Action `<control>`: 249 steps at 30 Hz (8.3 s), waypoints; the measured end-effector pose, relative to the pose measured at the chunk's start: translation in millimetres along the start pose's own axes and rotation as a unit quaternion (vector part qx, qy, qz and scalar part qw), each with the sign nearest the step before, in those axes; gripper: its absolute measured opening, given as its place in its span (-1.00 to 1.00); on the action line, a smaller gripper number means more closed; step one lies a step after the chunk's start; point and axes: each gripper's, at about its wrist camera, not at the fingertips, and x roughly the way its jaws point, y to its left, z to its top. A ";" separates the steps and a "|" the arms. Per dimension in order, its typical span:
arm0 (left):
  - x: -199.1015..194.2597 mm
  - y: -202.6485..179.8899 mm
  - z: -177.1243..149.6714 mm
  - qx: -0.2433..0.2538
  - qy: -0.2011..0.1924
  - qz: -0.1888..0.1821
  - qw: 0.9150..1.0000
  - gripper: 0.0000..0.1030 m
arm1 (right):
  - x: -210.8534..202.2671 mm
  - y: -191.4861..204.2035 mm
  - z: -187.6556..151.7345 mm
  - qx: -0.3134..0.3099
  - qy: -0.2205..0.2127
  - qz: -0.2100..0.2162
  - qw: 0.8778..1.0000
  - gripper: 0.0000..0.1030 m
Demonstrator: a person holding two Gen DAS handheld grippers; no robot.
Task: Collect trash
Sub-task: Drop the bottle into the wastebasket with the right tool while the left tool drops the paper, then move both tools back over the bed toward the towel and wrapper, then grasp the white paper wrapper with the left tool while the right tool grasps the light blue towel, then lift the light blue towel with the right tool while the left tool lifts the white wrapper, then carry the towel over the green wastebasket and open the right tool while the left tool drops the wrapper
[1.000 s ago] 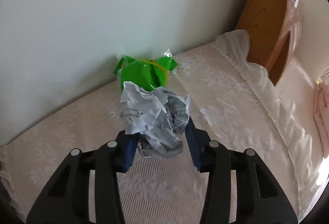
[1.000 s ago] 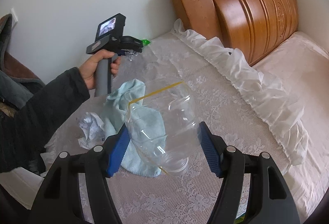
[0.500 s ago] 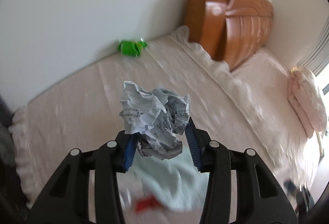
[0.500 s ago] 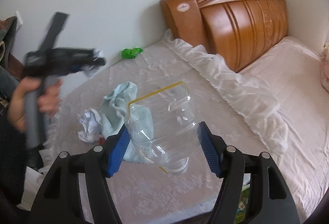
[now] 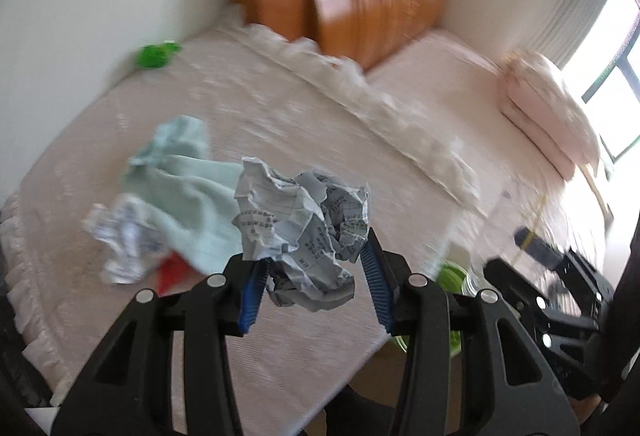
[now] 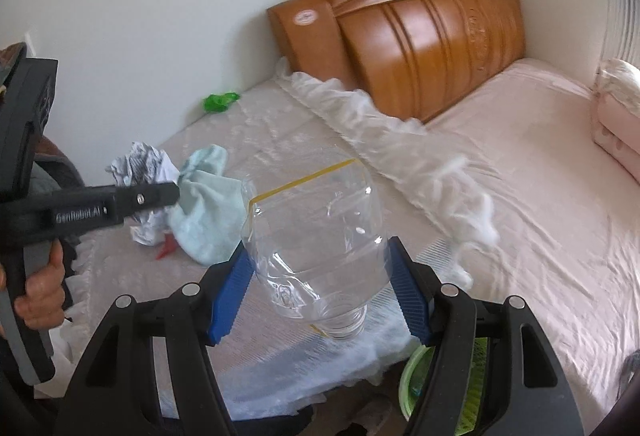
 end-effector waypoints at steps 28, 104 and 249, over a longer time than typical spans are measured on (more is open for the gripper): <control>57.3 -180.0 -67.2 0.220 0.089 -0.047 0.970 -0.13 | 75.1 -233.9 -178.9 0.257 0.147 -0.179 0.938 0.78; -81.3 132.3 -82.0 -0.153 -0.117 0.115 0.975 0.85 | -6.6 101.3 32.3 -0.129 -0.031 0.067 0.989 0.95; -26.9 -91.0 -29.9 0.088 -0.036 -0.135 0.986 -0.20 | -117.9 -98.0 -24.6 0.092 -0.050 -0.115 0.988 -0.79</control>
